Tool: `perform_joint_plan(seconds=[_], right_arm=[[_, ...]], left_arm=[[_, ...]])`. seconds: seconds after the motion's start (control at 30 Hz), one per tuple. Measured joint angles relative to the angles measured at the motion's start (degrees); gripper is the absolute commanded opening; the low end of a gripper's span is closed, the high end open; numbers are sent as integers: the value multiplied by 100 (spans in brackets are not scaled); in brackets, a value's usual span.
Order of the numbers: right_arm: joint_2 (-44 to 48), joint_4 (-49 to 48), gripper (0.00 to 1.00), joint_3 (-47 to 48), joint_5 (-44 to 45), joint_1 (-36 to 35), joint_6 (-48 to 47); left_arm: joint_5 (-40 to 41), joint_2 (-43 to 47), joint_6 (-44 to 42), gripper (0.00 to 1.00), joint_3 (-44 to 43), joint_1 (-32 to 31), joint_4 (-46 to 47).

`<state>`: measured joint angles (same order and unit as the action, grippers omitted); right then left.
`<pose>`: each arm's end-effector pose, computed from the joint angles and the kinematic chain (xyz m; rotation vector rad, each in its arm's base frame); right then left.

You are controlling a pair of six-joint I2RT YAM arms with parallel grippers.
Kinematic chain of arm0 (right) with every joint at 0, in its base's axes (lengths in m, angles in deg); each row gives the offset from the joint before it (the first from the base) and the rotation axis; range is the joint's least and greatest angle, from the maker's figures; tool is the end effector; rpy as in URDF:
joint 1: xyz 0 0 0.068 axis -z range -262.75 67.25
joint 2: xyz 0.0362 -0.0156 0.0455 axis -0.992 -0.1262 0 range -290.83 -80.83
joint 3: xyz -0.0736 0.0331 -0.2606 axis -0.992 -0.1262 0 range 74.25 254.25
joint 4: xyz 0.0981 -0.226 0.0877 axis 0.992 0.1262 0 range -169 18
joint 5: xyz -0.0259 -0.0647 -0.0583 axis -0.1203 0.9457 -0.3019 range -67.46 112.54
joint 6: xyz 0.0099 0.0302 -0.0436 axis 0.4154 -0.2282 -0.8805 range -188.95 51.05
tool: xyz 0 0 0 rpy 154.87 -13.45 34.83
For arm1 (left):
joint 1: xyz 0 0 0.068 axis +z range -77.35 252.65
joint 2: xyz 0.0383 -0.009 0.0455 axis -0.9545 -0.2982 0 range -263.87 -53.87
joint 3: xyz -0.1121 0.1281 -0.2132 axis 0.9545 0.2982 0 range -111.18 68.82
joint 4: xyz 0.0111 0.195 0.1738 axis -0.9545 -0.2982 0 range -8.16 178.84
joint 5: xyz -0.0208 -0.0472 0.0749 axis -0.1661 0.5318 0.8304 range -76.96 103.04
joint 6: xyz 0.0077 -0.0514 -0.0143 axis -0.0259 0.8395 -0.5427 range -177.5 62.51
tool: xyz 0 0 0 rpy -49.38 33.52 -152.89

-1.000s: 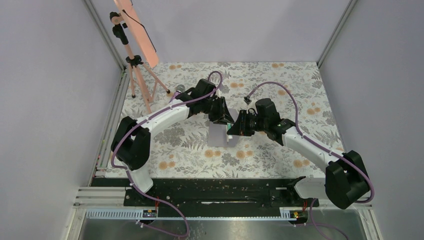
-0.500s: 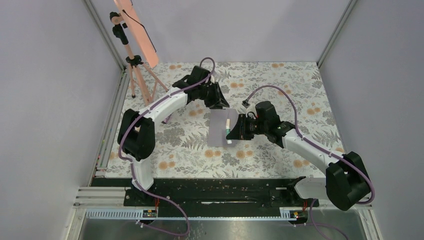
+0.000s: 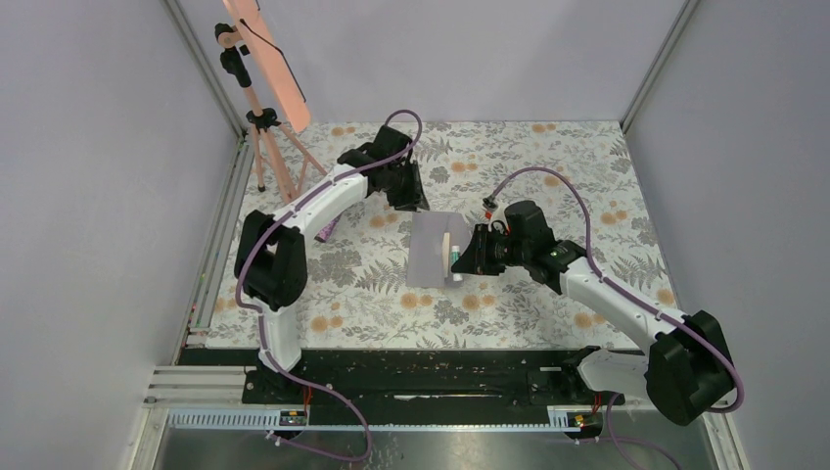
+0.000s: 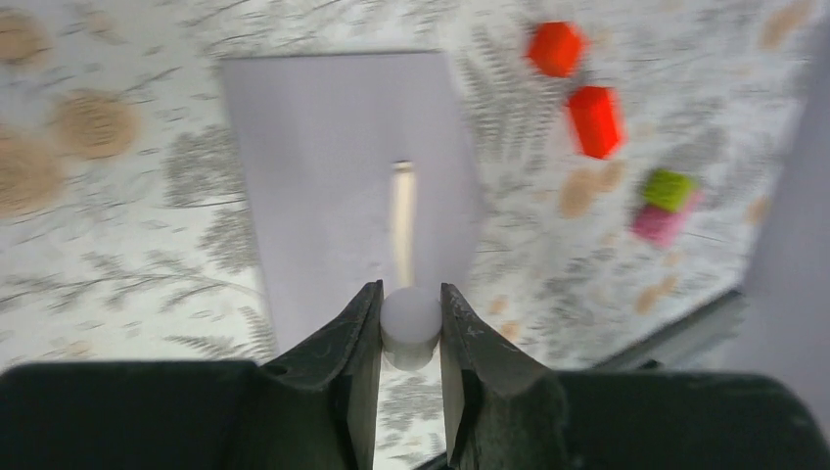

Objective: Place the letter into the envelope and seal it
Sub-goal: Open the solid glue cap from the solid glue, then place the solid glue cap at the center of the board.

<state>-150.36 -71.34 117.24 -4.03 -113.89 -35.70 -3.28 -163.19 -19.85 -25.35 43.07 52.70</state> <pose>0.2154 0.1488 0.2455 -0.2459 2.3145 1.1130 0.3666 -0.2197 0.2721 -0.0525 2.6146 -0.8199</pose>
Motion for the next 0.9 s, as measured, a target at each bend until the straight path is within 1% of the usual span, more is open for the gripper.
perform_joint_plan(seconds=[0.2, 0.33, 0.47, 0.6, 0.83, 0.9], right_arm=[[17, 76, 0, -11, 315, 0, 0], [17, 83, 0, -11, 354, 0, 0], [17, 85, 0, -11, 358, 0, 0], [17, 87, 0, -11, 358, 0, -2], [17, 87, 0, -11, 352, 0, -4], [17, 87, 0, -11, 350, 0, -13]], left_arm=[[1394, -520, -675, 0, -302, 4, -922], [2175, -874, -925, 0, -535, 63, -1412], [2793, -1106, -1108, 0, -706, 201, -1694], [3093, -1397, -1237, 0, -968, 380, -1893], [3139, -1665, -1394, 0, -1003, 730, -2100], [3187, -1694, -1438, 2, -1003, 782, -2133]])
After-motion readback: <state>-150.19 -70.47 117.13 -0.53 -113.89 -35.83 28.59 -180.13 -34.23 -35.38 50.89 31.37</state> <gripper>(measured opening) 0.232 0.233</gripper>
